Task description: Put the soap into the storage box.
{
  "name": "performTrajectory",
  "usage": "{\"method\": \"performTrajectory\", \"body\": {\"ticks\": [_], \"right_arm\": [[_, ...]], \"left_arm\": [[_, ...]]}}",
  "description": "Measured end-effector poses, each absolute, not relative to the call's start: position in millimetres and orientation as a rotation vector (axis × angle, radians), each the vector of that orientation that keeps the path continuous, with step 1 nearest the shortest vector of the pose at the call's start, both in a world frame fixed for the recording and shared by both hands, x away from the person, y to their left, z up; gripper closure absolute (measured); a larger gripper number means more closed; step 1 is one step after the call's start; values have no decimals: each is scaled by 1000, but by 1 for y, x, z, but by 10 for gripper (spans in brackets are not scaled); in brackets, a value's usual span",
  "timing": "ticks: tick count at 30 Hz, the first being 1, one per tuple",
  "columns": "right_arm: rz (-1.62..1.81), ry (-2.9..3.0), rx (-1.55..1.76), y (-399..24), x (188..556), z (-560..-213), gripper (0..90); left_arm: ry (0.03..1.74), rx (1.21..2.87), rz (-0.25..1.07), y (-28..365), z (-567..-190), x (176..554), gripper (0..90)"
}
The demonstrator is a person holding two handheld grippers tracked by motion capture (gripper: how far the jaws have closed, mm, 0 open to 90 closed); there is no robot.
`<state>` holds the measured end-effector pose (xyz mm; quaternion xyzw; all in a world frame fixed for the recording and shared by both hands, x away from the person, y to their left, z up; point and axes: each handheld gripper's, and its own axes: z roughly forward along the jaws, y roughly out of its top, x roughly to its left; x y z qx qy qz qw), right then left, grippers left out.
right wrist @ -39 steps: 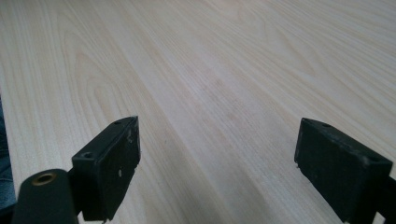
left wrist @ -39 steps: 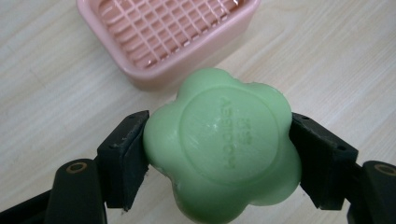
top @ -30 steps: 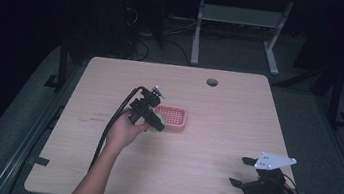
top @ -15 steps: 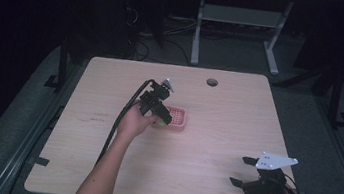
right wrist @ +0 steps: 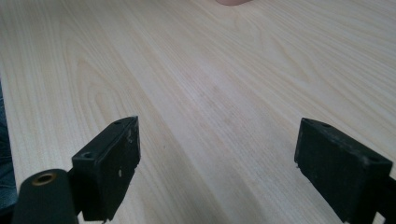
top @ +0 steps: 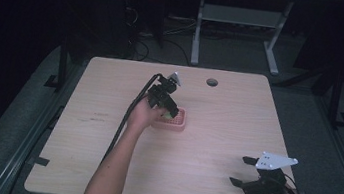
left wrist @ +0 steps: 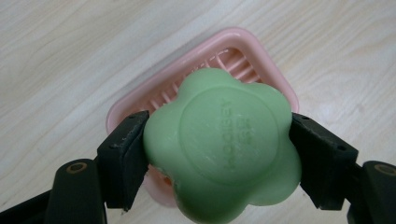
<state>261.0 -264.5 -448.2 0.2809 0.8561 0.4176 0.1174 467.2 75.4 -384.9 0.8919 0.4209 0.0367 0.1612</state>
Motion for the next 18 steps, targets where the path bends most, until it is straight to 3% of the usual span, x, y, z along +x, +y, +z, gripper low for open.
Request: {"method": "performTrajectory", "body": {"ticks": [18], "right_arm": [[1228,2502,829,-266,261,-449,138]], "left_arm": [[1262,2552,39,66,-412,484,264]]}}
